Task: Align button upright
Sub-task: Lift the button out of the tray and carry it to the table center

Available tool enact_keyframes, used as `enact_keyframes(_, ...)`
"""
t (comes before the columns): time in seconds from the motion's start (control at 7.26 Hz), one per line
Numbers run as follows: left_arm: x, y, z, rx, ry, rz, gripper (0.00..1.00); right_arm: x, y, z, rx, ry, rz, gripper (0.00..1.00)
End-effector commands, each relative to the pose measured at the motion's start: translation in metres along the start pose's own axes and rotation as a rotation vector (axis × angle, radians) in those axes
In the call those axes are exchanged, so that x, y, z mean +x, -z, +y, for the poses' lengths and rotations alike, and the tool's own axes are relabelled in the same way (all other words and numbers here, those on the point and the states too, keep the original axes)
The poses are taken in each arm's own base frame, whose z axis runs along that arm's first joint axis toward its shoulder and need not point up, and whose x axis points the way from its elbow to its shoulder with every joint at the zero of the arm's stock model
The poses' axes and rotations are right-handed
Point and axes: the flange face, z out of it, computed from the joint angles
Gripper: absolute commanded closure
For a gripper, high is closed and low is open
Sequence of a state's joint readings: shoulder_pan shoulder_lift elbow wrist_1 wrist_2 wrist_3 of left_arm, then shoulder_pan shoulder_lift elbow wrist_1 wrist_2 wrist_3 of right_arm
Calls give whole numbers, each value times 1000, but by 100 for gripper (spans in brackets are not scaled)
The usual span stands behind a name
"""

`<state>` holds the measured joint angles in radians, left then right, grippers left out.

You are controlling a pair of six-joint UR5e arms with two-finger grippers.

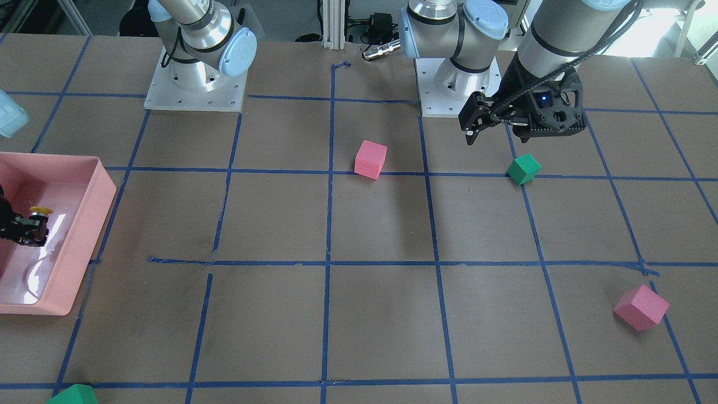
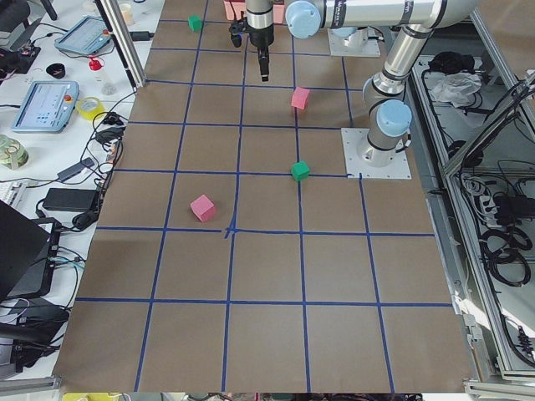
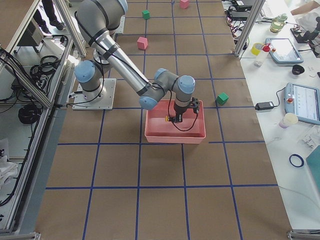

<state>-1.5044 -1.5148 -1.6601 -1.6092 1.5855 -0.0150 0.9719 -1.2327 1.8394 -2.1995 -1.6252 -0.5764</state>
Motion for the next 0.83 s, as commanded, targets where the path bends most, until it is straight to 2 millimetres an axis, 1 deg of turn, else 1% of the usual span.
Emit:
enact_keyframes(0.0,-1,0,0,1,1,1,0,1,81,-7,50,6,22,100)
enact_keyframes(0.14,-1,0,1,-2,0,-2,0,-7,112,-20,25,6,-5,100)
enact_keyframes(0.28,0,-3,-2,-7,-2,7,0,-38,134,-36,42,27,2,100)
enact_keyframes(0.41,0,-7,-5,-14,0,2,0,-90,143,-48,33,30,-25,100)
enact_keyframes(0.55,0,-1,-5,-5,1,12,0,-152,146,-55,37,19,-29,100)
enact_keyframes(0.69,-2,-4,-5,-16,1,3,0,-210,147,-57,36,-11,-34,100)
